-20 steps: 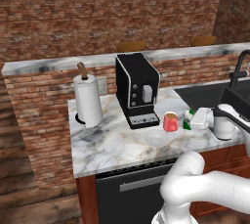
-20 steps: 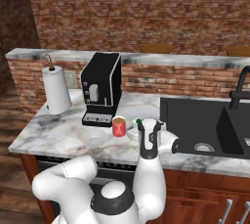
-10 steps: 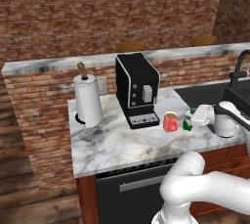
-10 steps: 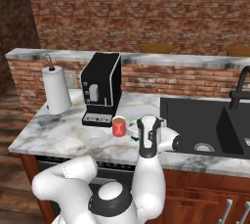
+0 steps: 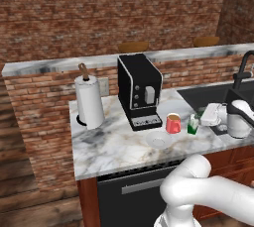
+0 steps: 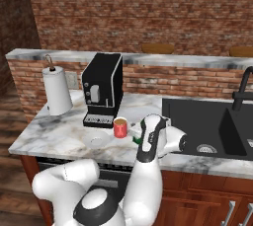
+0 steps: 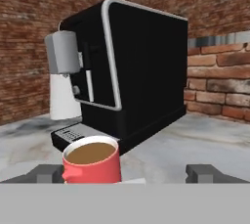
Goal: Take a sugar cube from the saucer and place it inside the coffee. Then, grab milk from the fridge and place it next to the coffee on the counter to sweeten the coffee.
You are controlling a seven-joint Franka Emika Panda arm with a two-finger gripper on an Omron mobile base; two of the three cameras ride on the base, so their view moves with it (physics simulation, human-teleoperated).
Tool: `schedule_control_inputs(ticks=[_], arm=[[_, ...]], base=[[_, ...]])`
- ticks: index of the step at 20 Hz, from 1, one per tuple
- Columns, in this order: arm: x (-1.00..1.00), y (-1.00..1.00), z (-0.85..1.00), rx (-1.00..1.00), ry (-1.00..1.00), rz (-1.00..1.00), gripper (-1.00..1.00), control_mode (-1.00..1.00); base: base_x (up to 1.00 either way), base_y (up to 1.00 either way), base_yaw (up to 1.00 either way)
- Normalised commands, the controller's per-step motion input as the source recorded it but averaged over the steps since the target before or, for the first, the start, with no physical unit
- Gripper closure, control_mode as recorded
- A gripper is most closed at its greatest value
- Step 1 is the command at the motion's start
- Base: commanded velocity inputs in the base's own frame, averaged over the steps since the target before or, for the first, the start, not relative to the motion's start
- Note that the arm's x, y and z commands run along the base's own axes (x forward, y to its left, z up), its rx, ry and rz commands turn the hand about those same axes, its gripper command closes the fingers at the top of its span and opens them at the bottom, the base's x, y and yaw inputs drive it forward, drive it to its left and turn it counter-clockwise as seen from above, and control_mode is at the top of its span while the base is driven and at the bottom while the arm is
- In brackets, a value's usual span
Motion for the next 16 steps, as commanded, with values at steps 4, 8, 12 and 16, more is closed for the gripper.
schedule_control_inputs(ticks=[4,8,12,16], arm=[[-0.84,0.0,0.33,0.0,0.0,0.0,-1.0,-1.0],[-0.84,0.0,0.45,-0.01,-0.03,0.0,-1.0,-1.0],[-0.86,0.0,0.56,0.0,-0.06,0.0,-1.0,-1.0],[-0.66,0.01,0.68,0.0,-0.07,0.0,-1.0,-1.0]], base=[[0.0,0.0,0.0],[0.0,0.0,0.0],[0.0,0.0,0.0],[0.0,0.0,0.0]])
